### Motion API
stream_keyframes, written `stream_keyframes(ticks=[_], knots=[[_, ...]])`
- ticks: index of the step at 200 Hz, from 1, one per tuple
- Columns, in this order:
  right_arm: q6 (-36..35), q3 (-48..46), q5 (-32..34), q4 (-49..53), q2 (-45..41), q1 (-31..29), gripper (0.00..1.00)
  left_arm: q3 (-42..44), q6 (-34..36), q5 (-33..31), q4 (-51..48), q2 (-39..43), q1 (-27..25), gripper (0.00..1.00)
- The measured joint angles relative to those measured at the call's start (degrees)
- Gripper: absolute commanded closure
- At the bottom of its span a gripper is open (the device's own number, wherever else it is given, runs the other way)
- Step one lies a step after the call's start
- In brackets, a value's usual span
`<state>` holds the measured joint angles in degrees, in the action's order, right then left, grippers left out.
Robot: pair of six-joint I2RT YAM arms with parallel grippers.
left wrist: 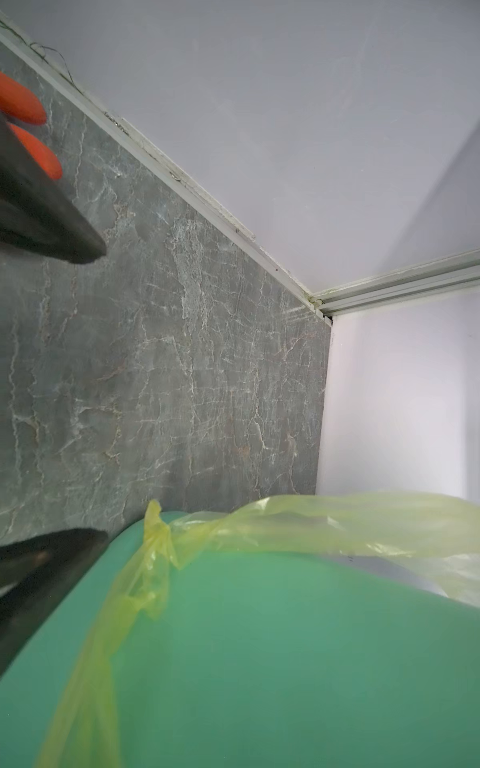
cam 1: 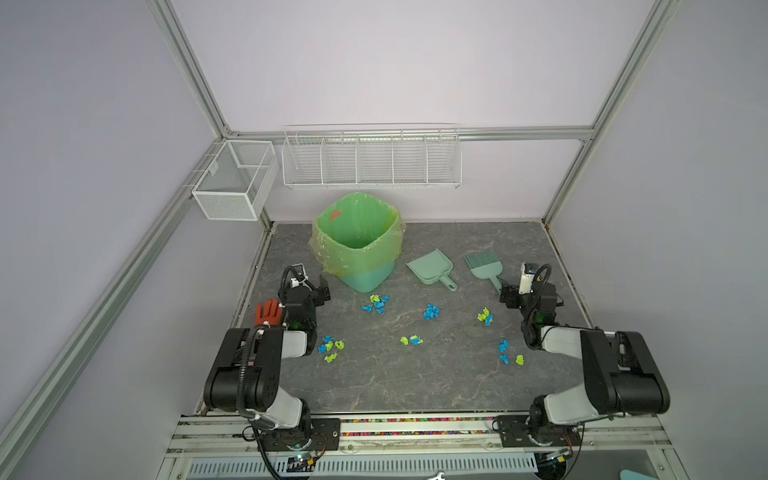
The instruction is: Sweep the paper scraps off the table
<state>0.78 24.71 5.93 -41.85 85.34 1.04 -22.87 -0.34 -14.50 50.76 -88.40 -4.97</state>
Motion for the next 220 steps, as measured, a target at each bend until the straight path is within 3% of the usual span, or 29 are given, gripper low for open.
stream_keyframes(ticks=[220], knots=[[0.0,0.04,0.0,0.07,0.0,0.0,0.12,0.22,-0.66,1.07,-0.68,1.2,1.33,0.01]])
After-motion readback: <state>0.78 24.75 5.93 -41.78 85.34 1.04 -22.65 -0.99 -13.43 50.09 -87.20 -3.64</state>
